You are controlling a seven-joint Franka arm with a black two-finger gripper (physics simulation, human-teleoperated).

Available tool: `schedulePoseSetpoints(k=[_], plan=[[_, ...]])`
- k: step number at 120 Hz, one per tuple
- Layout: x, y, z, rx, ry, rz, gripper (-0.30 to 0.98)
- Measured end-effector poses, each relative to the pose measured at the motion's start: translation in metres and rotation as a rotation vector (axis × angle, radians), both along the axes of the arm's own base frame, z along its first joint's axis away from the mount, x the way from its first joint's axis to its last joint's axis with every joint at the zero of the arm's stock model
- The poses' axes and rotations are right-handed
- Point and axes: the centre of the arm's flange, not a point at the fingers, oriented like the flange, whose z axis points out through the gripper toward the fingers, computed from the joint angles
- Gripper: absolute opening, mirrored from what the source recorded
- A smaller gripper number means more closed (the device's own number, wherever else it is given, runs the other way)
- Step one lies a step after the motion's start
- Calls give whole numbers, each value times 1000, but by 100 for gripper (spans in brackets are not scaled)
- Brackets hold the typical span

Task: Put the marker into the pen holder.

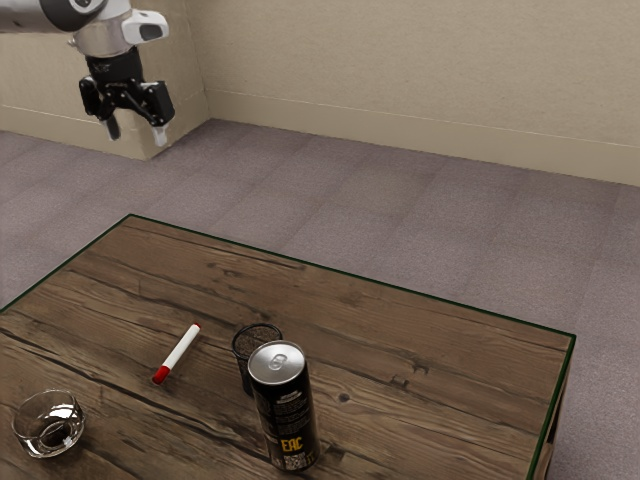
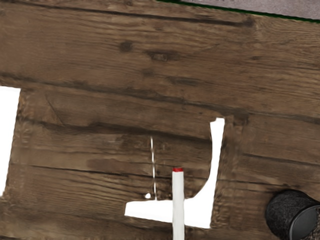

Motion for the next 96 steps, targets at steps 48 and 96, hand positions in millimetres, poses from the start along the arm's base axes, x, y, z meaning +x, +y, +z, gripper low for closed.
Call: schedulePoseSetpoints(k=[48,96], plan=[[95,-8,-224,25,203,-142,67],[-31,-25,-362,-13,332,-244,67]])
